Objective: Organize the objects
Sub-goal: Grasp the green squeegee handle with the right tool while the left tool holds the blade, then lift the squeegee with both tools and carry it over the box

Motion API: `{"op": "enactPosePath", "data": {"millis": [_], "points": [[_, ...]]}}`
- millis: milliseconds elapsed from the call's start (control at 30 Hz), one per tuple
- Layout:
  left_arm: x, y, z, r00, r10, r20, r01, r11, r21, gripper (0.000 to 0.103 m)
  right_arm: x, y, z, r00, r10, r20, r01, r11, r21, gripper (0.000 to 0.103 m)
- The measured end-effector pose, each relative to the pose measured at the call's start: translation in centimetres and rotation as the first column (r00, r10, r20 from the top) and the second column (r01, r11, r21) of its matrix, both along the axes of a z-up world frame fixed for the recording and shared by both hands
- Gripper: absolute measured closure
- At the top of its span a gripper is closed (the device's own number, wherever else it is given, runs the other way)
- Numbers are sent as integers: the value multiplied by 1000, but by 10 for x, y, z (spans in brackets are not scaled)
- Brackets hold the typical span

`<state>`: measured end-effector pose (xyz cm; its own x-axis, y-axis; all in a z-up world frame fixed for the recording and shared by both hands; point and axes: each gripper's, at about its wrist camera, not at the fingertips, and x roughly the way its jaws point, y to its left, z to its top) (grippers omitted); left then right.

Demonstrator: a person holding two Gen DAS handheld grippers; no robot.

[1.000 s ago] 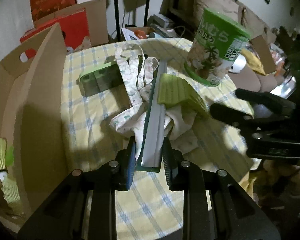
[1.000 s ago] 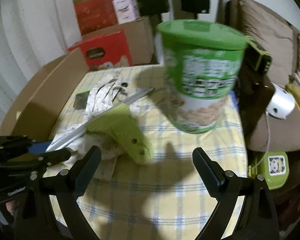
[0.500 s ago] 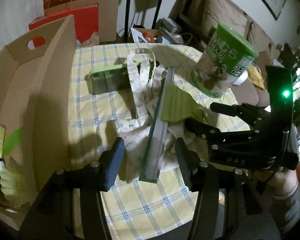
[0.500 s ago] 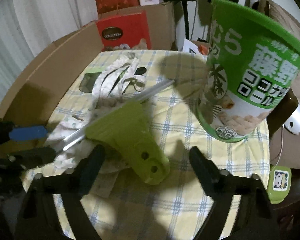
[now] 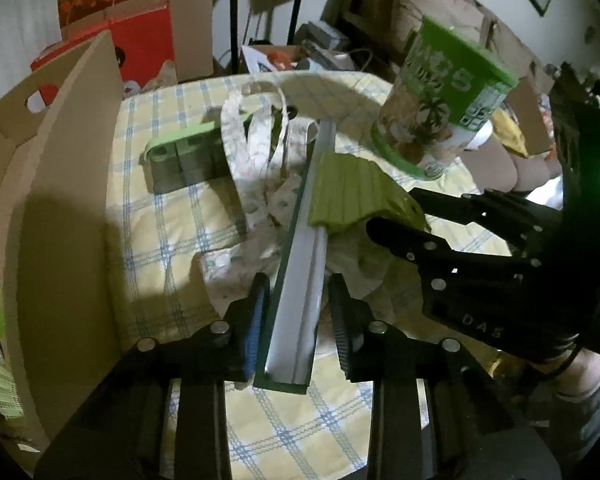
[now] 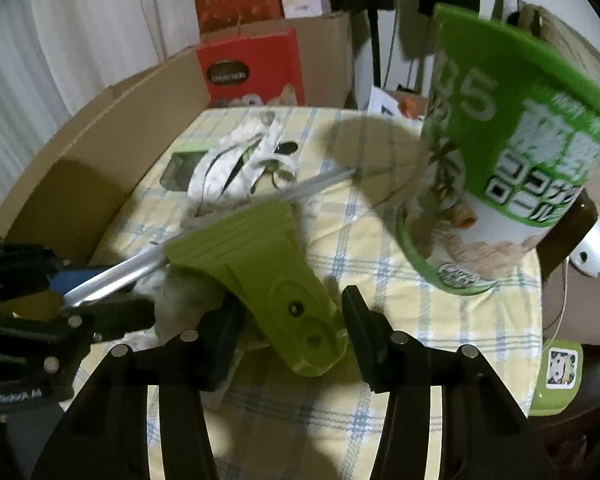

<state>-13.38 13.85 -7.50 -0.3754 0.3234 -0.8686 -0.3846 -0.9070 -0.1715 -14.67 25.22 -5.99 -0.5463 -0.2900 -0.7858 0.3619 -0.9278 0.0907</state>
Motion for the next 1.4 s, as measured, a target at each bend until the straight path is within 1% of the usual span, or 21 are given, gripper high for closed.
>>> {"op": "enactPosePath", "data": {"millis": [100,167,233,300,400,433,467,500,533,600,633,700,833,967,1233,1400], "points": [[1,-4,10,1000,10,-4,-10,1000,17,74,6,2,8,1000,2,-21,-2,1000,-4,56],[-1,-11,16,1000,23,11,-24,998,52,59,10,5,13,1000,-1,-31,1,1000,-18,57],[-3,-16,22,999,26,24,-28,995,95,58,13,5,17,999,2,-32,-3,1000,-21,58],[-3,-15,24,1000,17,16,-18,996,82,58,15,4,17,999,9,-31,-10,1000,-14,58],[-2,-7,23,1000,-24,16,23,999,45,60,20,1,15,999,27,-25,-27,1000,6,58],[-1,-3,21,999,-40,16,40,999,26,63,22,-1,14,999,37,-22,-36,999,14,58],[0,1,19,998,-58,18,58,998,7,70,24,-2,13,999,42,-23,-41,999,20,58],[1,5,17,997,-71,22,71,997,-10,74,26,-4,13,999,47,-24,-47,999,26,59],[2,8,15,997,-72,18,73,997,-32,75,29,-6,12,998,55,-24,-55,998,31,59],[4,10,13,998,-69,5,69,996,-53,81,32,-7,12,998,58,-30,-57,997,48,59],[5,9,12,998,-66,4,66,996,-51,82,34,-7,12,998,58,-34,-56,997,52,59],[7,8,12,998,-65,3,65,998,-24,83,35,-4,13,998,53,-36,-52,998,48,59],[14,6,22,997,-63,-42,63,998,0,84,38,-3,22,997,45,-61,-42,998,46,59],[19,1,41,995,-65,-82,68,997,33,85,43,-4,42,993,37,-115,-30,998,55,59],[24,-18,82,986,-42,-159,58,993,101,87,45,-12,84,984,47,-173,-42,999,36,60],[22,-34,102,982,-19,-189,44,991,128,87,46,-27,106,975,71,-211,-57,996,69,62]]}}
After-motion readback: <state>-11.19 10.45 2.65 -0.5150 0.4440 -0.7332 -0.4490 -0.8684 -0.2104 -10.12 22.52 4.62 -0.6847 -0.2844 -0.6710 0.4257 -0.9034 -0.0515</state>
